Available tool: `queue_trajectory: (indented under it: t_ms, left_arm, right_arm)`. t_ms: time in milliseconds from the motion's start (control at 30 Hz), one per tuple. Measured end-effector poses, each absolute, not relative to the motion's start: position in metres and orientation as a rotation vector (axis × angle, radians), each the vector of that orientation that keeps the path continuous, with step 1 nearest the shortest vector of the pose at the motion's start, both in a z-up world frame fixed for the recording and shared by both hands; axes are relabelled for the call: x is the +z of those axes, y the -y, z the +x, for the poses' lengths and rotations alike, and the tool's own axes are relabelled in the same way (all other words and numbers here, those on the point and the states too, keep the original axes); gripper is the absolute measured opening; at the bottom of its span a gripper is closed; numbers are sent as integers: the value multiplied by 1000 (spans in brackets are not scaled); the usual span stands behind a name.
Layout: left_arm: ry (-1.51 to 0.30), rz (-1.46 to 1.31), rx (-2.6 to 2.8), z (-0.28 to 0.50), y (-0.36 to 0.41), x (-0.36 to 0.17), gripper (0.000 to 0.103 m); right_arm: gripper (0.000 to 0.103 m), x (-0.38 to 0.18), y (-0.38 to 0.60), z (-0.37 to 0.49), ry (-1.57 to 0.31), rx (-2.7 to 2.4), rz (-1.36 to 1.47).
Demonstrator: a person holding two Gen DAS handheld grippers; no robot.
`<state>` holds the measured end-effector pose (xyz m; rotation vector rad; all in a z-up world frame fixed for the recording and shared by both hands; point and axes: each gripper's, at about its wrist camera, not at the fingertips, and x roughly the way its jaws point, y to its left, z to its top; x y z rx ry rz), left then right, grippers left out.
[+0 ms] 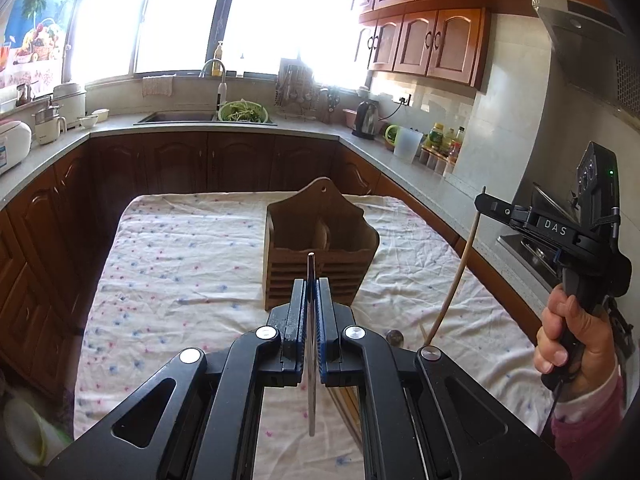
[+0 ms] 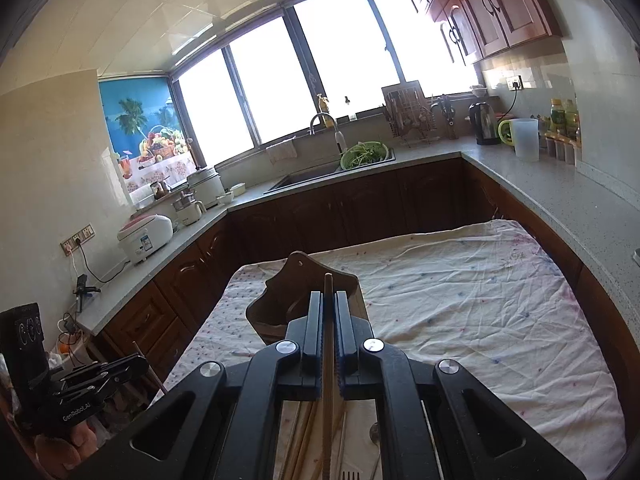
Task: Organize utensils
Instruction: 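Lift both chopsticks and carry them above the wooden utensil holder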
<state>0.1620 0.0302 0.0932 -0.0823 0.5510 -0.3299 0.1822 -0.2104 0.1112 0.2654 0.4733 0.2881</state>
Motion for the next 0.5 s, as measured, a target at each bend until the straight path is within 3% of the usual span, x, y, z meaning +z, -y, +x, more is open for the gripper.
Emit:
queue_trajectory:
  t_ms: [500]
  left_arm:
    - [-312, -110, -279, 218, -39, 175, 3]
  right_arm:
    - [5, 161, 212, 235, -304, 256, 326]
